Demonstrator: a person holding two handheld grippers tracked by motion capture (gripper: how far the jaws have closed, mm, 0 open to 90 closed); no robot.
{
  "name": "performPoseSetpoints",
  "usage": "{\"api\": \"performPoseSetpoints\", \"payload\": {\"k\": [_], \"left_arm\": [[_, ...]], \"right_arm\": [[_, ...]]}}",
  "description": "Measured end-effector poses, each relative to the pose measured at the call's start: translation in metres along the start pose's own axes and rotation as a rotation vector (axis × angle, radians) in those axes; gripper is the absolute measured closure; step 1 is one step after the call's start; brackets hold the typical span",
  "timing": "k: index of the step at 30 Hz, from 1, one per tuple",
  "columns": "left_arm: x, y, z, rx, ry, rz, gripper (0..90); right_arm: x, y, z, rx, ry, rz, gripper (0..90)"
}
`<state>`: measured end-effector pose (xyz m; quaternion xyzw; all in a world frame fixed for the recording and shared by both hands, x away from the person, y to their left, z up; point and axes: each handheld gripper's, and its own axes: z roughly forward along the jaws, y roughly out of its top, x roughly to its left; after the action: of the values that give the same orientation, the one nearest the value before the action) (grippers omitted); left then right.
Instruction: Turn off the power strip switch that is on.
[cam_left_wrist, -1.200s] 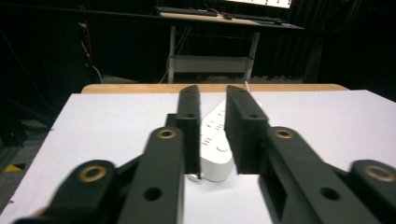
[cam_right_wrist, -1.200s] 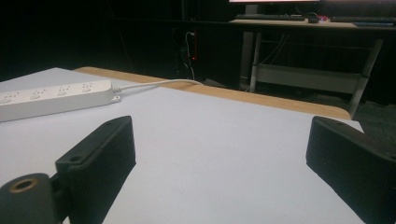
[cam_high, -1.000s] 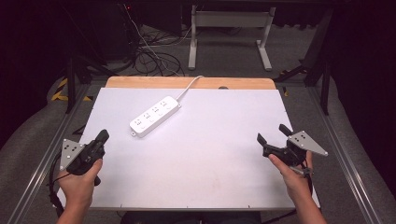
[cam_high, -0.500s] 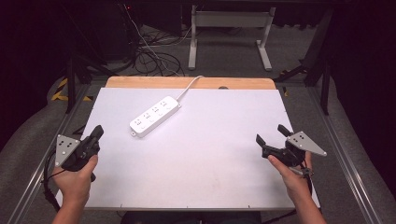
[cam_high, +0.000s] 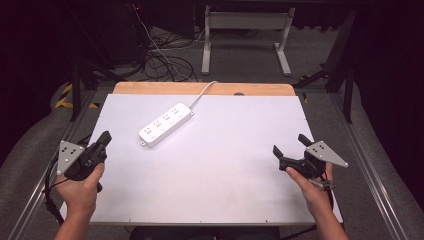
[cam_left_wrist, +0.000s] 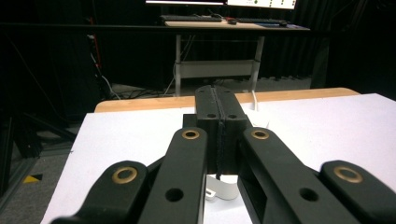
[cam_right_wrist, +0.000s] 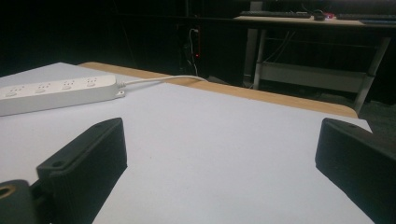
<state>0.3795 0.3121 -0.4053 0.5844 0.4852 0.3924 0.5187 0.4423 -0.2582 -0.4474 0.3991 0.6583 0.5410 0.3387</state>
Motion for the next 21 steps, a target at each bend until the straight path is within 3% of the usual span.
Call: {"api": "performPoseSetpoints", "payload": {"k": [11,21], "left_arm": [[-0.003,0.009,0.007,0.036,-0.023,0.007,90.0],[-0.002,0.016,0.032,0.143,-0.074,0.049,90.0]], "right_arm": [[0.002,-0.001,0.000,0.013,0.009,-0.013,2.9],[0.001,-0.002,0.001,0.021,0.010,-0.016,3.2]]}}
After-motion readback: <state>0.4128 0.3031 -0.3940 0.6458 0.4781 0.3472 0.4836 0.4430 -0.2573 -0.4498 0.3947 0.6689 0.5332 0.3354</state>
